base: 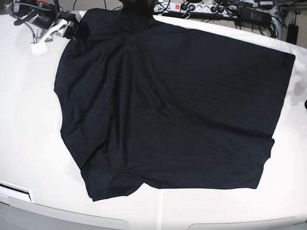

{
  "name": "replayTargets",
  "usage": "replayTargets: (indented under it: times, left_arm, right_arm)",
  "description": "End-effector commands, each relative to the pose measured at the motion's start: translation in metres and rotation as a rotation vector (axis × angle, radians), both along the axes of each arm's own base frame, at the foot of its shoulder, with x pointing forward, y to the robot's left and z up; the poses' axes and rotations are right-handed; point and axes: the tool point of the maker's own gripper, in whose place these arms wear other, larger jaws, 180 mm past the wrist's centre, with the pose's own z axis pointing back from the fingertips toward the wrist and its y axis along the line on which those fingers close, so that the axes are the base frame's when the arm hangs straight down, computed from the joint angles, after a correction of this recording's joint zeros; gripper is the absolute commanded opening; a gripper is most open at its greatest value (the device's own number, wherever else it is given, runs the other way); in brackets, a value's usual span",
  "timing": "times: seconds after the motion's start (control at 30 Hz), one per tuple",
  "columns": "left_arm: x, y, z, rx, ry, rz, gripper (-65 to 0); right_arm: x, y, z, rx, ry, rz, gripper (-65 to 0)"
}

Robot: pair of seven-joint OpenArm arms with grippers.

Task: Layout the t-shirt on the table in an organized manner, then fold the t-shirt properly
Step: 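Grasp the shoulder edge with the right gripper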

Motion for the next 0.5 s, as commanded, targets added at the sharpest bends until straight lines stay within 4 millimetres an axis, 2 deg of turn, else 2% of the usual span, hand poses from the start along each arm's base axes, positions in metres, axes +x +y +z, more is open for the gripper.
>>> replayTargets:
  times: [0.0, 0.27, 0.37, 0.47]
  left_arm:
    - [0.009, 0.012, 0.023, 0.029, -0.054, 0.003, -65.0]
    - [0.009, 0.012, 0.023, 0.029, -0.055, 0.003, -65.0]
    - [0.009, 0.012, 0.023, 0.028, -0.056, 0.004, -65.0]
    - [0.011, 0.011, 0.026, 0.013, -0.073, 0.009, -65.0]
  right_arm:
    - [0.002, -0.008, 0.004, -0.018, -0.015, 0.009, -31.8]
    - [0.000, -0.039, 0.007, -0.096, -0.001, 0.013, -31.8]
    - [-0.009, -0.053, -0.002, -0.163, 0.066, -0.005, -31.8]
    - [-0.011, -0.055, -0.005, -0.182, 0.083, -0.009, -31.7]
